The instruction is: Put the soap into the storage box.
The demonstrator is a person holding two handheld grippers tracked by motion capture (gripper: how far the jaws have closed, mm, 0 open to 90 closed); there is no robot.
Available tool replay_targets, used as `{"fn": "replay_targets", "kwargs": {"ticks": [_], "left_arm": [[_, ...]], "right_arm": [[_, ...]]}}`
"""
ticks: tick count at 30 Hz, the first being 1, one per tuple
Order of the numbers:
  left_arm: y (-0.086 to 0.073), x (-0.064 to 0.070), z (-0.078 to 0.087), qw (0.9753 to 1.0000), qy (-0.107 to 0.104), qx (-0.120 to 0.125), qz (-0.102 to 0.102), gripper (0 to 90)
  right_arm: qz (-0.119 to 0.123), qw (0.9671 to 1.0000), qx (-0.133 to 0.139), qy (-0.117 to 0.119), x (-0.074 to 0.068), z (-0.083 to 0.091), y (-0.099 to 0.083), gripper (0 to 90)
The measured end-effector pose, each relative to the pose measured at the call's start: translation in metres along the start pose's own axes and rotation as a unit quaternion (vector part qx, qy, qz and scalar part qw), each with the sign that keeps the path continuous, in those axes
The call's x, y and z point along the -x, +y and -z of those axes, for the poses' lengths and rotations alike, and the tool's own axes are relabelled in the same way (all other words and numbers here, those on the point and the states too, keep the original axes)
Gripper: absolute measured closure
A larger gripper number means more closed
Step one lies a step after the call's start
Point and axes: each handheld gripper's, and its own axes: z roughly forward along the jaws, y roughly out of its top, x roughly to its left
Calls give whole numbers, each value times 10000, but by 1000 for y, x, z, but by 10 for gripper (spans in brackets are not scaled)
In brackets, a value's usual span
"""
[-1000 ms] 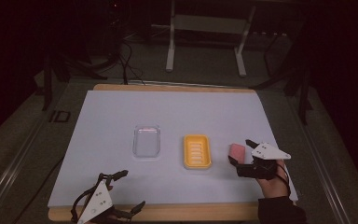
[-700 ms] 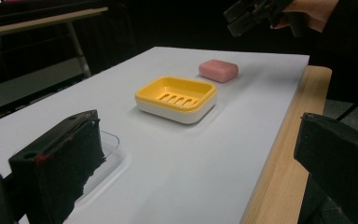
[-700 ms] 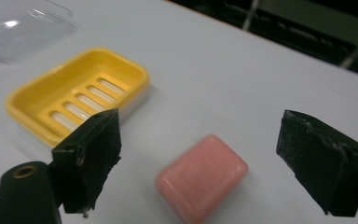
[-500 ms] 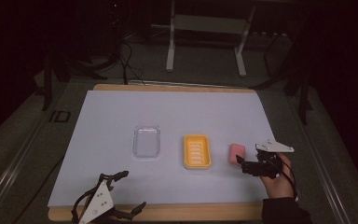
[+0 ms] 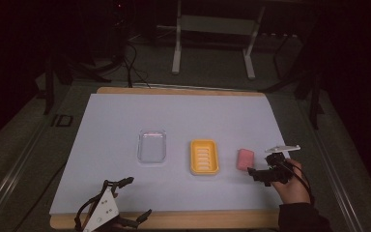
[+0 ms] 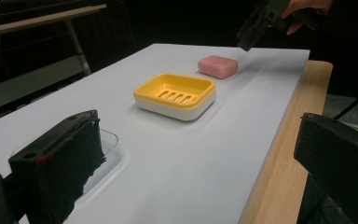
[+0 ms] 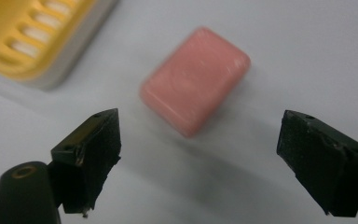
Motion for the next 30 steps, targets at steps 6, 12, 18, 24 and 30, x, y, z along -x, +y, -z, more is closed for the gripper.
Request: {"fn": "replay_targets", "kwargs": {"ticks": [6,12,18,24,30], "left_arm": [[0,0,0,10000,2,-9,-12,17],[0,1,0,10000,2,-18,-13,17],[0,1,0,10000,5,-23,-21,17],[0,1,-1,10000,8,-30,-16,17],[0,1,-1,10000,16,-40,-30,17]], "right_arm": [[-86,9983,-567,50,2,-5,-3,135],[-225,9936,-1079,261,1,-6,-1,171],[-338,9874,-1520,282,-1,-6,2,182],[-227,9806,-1922,314,-4,-7,3,183],[-329,9616,-2678,498,-6,-12,1,175]]}}
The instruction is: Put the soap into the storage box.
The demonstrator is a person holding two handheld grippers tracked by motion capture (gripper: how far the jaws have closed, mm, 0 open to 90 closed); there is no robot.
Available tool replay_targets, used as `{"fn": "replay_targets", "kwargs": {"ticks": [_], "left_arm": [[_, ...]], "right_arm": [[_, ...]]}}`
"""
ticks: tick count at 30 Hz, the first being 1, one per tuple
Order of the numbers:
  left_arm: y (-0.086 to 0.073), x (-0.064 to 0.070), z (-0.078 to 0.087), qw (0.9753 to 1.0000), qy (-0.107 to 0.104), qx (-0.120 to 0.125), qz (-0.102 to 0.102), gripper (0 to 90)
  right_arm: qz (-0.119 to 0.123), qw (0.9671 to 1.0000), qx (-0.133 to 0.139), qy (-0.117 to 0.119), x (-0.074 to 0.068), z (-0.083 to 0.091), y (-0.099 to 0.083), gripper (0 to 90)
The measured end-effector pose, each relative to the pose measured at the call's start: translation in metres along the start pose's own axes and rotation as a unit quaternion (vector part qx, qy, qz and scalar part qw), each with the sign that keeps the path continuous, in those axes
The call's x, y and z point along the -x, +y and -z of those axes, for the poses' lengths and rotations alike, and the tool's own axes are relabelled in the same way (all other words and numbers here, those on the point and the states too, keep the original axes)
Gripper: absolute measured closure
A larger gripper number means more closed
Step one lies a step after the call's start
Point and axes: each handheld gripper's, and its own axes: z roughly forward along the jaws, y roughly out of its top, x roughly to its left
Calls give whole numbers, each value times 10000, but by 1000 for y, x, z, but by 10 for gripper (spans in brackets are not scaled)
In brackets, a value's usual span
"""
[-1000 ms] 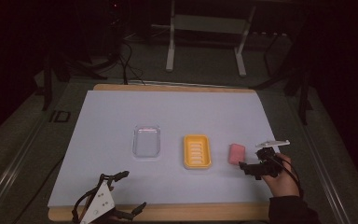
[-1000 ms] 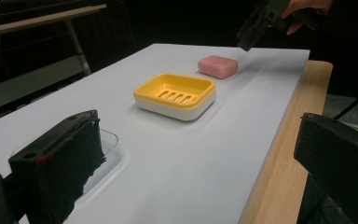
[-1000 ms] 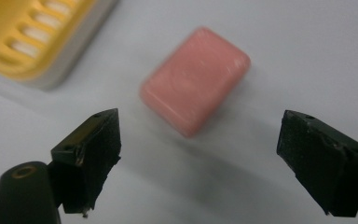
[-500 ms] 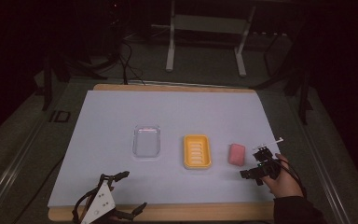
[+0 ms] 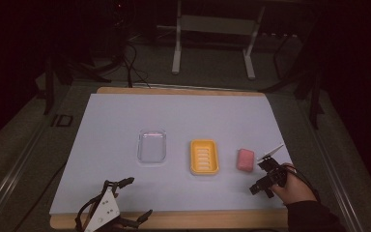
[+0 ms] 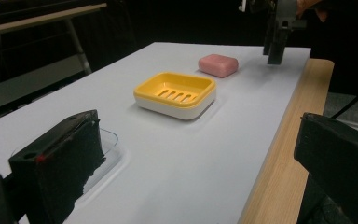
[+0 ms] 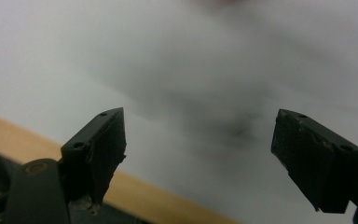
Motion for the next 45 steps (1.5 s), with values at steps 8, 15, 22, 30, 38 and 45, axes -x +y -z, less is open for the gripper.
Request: {"fn": "replay_targets", "kwargs": {"ticks": [8,15,22,30,38,45], "left_arm": [[0,0,0,10000,6,1,1,17],[0,0,0,10000,19,2,4,17],[0,0,1,10000,25,19,1,17],[0,1,1,10000,15,31,-5,17],[0,1,1,10000,10,38,-1,17],[1,1,1,10000,5,39,-4,17]], "right_arm": [[-278,9973,-599,334,-6,-2,0,166],[-115,9975,-647,259,-12,3,4,174],[100,9977,-643,160,-19,9,12,133],[183,9994,-294,9,-19,20,25,111],[-66,9998,-196,-5,-22,22,36,105],[-39,9996,-172,-239,-29,25,46,106]]}}
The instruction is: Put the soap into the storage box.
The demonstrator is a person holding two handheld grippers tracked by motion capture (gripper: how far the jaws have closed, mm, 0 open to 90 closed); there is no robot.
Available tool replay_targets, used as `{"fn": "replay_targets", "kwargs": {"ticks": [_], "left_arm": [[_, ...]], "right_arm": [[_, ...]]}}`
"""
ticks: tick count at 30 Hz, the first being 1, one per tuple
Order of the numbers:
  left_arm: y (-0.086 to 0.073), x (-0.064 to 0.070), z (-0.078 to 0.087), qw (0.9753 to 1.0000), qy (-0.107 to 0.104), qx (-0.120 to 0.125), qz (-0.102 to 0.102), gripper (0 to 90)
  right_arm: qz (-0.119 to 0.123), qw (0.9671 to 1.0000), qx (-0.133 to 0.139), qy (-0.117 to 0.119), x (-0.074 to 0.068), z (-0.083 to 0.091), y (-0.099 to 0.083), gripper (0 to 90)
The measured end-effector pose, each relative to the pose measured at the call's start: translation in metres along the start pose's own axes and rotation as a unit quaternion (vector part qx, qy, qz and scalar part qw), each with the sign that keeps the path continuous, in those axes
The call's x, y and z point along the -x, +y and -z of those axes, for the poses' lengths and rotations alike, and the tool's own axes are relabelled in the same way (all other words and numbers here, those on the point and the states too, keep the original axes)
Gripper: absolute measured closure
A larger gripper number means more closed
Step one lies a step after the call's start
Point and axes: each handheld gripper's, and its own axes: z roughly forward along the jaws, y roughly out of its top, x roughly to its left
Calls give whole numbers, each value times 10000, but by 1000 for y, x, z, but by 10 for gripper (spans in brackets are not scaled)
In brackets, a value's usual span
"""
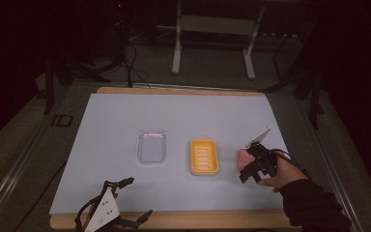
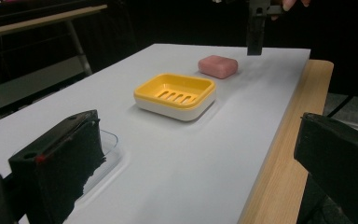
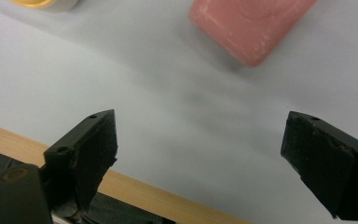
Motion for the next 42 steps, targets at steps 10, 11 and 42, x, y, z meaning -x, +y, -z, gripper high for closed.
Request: {"fn": "replay_targets", "kwargs": {"ticks": [10,11,42], "left_arm": [[0,0,0,10000,-13,-4,9,17],[0,0,0,10000,-16,-2,13,17],[1,0,1,10000,-55,54,24,17]], "right_arm": [[-393,9984,211,-339,0,7,18,126],[-413,9984,207,-315,0,7,19,129],[-1740,9830,319,-484,18,-33,64,170]]}}
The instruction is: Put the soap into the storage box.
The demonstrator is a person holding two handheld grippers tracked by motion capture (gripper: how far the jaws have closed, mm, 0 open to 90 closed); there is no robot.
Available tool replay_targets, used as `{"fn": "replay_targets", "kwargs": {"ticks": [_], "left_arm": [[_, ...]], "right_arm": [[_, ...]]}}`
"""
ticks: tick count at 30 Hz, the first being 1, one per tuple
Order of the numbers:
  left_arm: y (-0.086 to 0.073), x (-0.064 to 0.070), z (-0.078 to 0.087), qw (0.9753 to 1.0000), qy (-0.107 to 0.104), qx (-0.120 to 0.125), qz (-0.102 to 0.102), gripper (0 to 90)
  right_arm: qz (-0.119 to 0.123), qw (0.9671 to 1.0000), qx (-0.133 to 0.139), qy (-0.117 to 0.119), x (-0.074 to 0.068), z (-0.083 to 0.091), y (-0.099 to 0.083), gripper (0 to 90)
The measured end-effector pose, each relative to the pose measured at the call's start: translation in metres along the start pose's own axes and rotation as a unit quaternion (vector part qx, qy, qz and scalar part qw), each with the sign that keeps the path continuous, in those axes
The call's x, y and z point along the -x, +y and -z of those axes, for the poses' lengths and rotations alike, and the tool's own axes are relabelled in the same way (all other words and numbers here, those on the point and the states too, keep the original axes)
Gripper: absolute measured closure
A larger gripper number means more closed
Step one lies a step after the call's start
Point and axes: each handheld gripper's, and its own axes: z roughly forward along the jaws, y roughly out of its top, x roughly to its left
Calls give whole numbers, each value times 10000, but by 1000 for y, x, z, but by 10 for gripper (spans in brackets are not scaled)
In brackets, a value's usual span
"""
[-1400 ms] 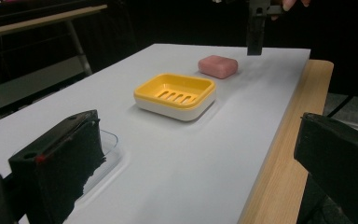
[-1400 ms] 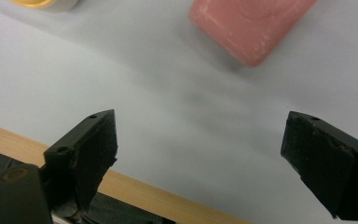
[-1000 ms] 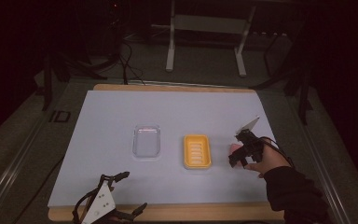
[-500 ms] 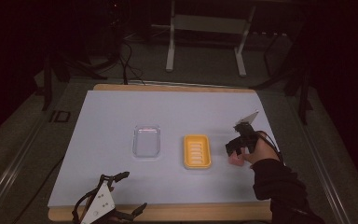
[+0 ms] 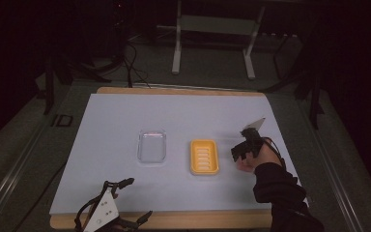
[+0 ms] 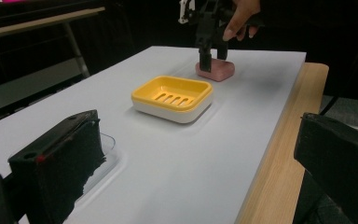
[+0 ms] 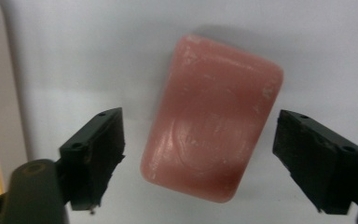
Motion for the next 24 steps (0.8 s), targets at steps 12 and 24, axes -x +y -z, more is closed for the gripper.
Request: {"fn": "replay_targets", "kwargs": {"ticks": [12,24], "left_arm": [[0,0,-1,10000,-8,-40,-28,17],[0,0,-1,10000,-5,-36,-17,17]], "right_arm": [[-91,9999,-106,-77,3,-12,3,302],[48,9996,-4,-274,-1,-4,5,372]]}}
